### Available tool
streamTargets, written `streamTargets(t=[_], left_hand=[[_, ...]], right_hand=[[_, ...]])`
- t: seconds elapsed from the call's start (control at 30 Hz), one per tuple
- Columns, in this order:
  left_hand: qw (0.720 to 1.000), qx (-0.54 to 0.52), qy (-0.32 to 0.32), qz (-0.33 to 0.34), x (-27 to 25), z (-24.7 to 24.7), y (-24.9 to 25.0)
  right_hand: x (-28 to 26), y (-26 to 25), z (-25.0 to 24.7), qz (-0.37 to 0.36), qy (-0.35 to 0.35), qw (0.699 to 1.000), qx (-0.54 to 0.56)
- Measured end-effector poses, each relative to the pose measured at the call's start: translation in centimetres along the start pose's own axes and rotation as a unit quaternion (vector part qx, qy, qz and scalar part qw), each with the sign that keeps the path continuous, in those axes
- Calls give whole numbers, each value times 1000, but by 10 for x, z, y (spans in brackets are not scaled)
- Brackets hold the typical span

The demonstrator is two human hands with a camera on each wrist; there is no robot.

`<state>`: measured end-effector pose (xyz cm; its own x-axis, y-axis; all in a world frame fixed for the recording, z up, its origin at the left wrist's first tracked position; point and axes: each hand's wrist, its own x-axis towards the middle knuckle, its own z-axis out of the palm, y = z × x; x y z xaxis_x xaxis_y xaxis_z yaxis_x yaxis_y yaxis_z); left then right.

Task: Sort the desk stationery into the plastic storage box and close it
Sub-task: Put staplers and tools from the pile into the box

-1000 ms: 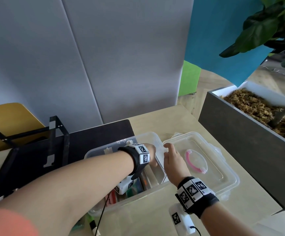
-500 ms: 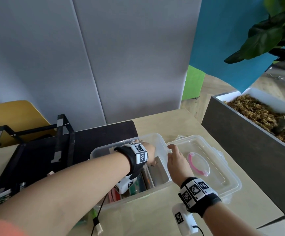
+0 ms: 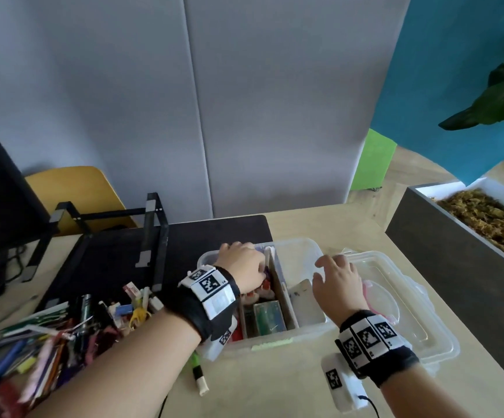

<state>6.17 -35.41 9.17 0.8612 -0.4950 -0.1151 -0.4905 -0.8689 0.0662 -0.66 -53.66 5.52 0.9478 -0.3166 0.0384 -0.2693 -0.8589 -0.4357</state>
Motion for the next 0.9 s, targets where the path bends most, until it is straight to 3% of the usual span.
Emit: streamTargets(t=[0.33, 0.47, 0.67, 0.9], left_hand=[[977, -161, 91, -106, -92, 24, -85], [962, -220, 63, -147, -135, 38, -125], [950, -190, 27, -244, -209, 53, -183], [894, -266, -34, -360, -280, 90, -257]], right_hand=[[-38, -81, 15, -186, -32, 976, 106], [-54, -118, 35, -234, -68, 960, 138], [-86, -175, 75, -293, -128, 936, 147], [-115, -219, 137, -296, -206, 927, 107]])
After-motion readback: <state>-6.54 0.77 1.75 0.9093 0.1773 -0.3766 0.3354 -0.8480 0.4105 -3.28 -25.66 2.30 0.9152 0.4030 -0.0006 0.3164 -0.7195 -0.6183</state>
